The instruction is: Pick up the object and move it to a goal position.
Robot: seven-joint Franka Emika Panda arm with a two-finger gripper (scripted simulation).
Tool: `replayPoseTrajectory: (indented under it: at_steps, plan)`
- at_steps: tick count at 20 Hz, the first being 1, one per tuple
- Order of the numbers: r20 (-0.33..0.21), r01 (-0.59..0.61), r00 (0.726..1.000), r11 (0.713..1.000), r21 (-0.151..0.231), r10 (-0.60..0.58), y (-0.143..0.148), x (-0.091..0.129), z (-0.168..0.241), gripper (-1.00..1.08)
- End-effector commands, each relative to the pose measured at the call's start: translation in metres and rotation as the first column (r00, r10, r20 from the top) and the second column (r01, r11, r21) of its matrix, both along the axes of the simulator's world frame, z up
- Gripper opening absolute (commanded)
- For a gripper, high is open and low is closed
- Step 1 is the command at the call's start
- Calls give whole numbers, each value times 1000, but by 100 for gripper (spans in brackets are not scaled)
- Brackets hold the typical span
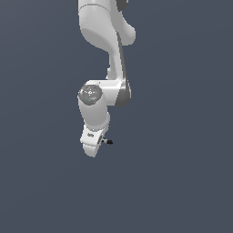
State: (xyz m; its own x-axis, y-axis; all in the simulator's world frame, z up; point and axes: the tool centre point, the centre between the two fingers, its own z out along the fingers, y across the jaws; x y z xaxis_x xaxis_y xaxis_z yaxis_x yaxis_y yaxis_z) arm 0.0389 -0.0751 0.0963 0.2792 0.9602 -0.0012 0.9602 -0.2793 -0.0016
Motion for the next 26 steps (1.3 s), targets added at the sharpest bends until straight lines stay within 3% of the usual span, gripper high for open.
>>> replayPoseTrajectory:
  at_steps: [1, 18, 26]
  plan:
    - [1, 0, 1000, 1000, -1, 0, -11, -4, 28, -100]
    - [2, -1, 1000, 1000, 2, 1, -85, -32, 222, -100]
    - [2, 0, 1000, 1000, 2, 0, -110, -38, 282, -100]
